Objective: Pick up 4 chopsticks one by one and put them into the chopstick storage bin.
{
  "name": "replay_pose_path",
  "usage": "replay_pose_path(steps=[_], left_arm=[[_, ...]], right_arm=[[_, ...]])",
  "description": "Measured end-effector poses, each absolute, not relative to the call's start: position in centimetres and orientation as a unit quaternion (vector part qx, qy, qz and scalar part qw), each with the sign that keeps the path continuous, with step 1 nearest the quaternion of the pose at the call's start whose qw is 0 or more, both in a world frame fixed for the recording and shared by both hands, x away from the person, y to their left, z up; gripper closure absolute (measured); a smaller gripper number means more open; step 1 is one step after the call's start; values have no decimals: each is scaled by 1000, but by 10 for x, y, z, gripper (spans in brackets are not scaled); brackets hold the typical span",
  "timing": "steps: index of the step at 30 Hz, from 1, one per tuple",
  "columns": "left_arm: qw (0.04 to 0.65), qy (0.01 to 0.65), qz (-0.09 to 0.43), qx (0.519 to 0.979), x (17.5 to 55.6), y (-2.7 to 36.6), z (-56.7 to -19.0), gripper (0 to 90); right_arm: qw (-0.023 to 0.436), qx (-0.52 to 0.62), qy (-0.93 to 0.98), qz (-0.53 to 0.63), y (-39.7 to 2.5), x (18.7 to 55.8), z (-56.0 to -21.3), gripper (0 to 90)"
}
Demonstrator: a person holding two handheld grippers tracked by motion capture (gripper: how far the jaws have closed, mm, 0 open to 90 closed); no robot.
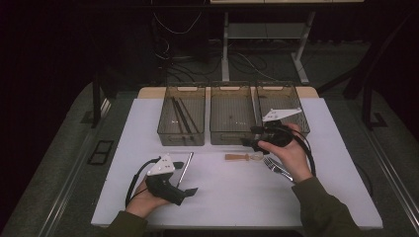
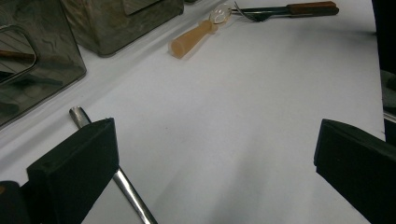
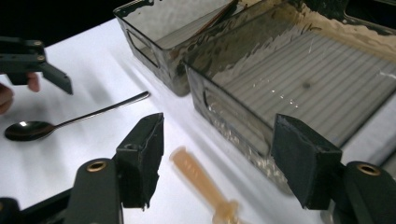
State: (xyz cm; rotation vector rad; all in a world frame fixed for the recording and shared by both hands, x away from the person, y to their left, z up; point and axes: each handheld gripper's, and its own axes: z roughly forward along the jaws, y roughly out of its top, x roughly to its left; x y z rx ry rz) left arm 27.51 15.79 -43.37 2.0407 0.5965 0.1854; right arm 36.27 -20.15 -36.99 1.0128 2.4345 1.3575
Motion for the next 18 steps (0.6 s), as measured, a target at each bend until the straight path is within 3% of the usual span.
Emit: replay_pose_path(steps=[18], left_arm=[[476, 247, 82, 840, 274, 157, -434, 0]], right_arm=[[82, 354, 815, 451, -263, 316, -394, 363]])
